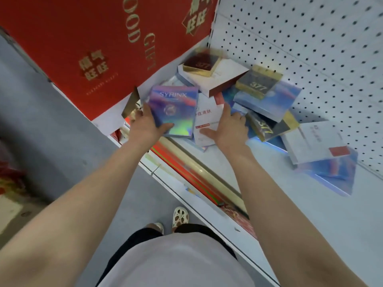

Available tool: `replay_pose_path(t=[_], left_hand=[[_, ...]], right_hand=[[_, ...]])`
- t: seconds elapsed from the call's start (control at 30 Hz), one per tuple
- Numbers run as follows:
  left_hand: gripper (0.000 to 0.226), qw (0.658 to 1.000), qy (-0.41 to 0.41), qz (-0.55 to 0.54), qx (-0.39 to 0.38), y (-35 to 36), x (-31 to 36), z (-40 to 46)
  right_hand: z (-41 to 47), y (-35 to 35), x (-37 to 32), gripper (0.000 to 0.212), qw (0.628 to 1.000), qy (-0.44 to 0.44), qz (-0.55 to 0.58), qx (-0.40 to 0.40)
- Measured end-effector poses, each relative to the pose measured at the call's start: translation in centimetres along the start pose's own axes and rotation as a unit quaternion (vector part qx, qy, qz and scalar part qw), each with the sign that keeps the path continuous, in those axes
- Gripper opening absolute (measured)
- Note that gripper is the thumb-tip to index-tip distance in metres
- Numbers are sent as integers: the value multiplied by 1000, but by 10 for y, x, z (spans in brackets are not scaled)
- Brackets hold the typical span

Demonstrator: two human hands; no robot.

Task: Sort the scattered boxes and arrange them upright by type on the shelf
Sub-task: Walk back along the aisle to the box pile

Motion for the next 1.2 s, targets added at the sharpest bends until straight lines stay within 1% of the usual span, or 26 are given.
replay_pose_path(t=[0.07,0.13,0.23,0.33,0.37,0.43,0.5,0.53,0.6,0.67,0.73,0.77,0.83,0.87,0.93,1.03,1.07,1.13,1.2], left_hand=[[104,1000,-2,-16,-13,0,-4,1],[104,1000,2,-7,-20,1,-4,-2],[104,999,7,-19,-43,6,-3,-10],[104,997,9,-49,-62,10,-5,-18],[99,996,13,-67,-61,10,-7,-21],[77,993,21,-109,-49,8,-9,-28],[57,982,7,-182,-48,6,-12,-35],[50,973,-12,-225,-56,6,-13,-39],[40,954,-44,-288,-76,7,-19,-44],[32,924,-75,-356,-113,7,-22,-49],[25,892,-91,-415,-152,7,-21,-55],[22,883,-85,-431,-163,7,-20,-58],[17,877,-52,-446,-170,4,-13,-66],[19,876,-30,-449,-172,4,-9,-70],[21,874,6,-448,-185,8,-2,-78],[16,862,37,-456,-218,19,11,-93],[18,859,45,-456,-226,23,16,-97],[24,855,63,-454,-244,31,29,-109],[25,851,84,-445,-265,41,44,-121]], right_hand=[[-2,-3,-1,104,1000,23,20,-5],[-5,-4,0,101,997,49,58,-27],[-11,-1,1,84,989,84,114,-44],[-27,7,-1,72,985,109,128,-47],[-33,9,-2,68,983,114,134,-46],[-45,11,3,64,978,117,169,-44],[-53,14,13,64,964,123,230,-49],[-57,15,20,61,952,128,273,-60],[-65,17,31,48,916,140,366,-88],[-77,14,42,36,887,161,423,-90],[-90,10,54,41,878,193,434,-59],[-98,8,60,45,878,205,432,-34],[-115,5,73,48,882,216,418,23],[-124,5,80,48,885,219,409,46],[-146,6,95,44,880,233,407,74],[-183,8,119,27,867,251,417,109],[-196,8,127,23,865,255,415,119],[-223,10,143,19,859,268,415,138],[-250,14,159,19,835,284,445,155]])
Point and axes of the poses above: each hand's wrist, its own z-axis towards the middle knuckle, its own y-axis out of the palm, x = y × z, the point moved 4 cm from there along z, towards the middle knuckle, and after that the axes turned 8 degrees about -z, right-handed, at the moved point
